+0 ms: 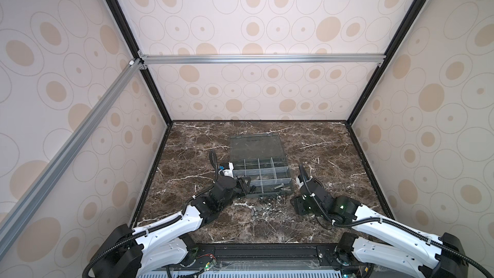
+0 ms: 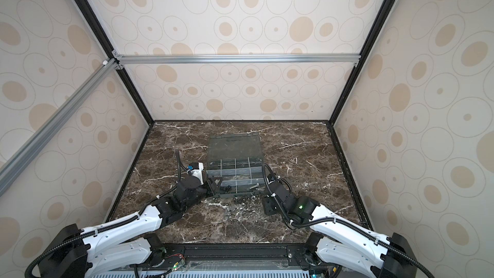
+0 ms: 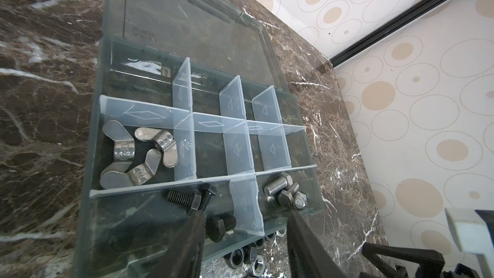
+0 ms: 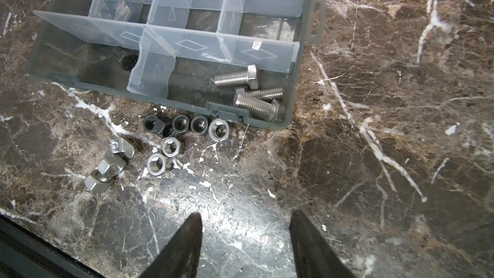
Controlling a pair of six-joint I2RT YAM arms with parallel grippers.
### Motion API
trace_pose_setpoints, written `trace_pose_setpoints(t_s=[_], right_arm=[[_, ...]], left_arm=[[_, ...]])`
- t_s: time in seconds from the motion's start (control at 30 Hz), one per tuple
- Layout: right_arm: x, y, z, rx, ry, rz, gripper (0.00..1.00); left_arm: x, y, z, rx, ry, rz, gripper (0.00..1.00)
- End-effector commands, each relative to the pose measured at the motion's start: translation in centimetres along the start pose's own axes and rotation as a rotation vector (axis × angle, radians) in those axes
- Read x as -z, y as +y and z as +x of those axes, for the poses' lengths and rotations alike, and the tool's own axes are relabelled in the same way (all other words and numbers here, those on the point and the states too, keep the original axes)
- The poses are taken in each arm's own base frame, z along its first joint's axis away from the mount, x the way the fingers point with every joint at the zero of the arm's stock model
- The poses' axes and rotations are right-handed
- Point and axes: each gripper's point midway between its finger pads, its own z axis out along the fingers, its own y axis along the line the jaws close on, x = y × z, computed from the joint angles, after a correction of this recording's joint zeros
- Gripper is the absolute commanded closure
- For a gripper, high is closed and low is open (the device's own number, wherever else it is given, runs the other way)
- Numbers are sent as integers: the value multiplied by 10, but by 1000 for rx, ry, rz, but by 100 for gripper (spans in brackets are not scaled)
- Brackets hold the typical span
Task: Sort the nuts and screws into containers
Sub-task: 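Draw the left gripper back while the right gripper moves over the wing nuts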
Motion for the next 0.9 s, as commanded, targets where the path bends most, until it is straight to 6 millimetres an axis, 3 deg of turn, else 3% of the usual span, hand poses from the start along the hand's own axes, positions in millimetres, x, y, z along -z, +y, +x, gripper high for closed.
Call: trace_pose_setpoints(t_s=[0.0,0.2,0.43,0.87], right_arm=[[-2,14,-7,57,3,-56,44],[-15,46,-10,157,59,-176,44],[-36,83,-14,253,134,-266,44],[-67,135,-2,394,223,-341,44]], left_arm=[[8,2,-9,16,-47,-12,50],[25,10,-17,32,-105,-17,50],[36,16,-13,56,-105,8,50],[51,22,-19,70,-156,22,50]])
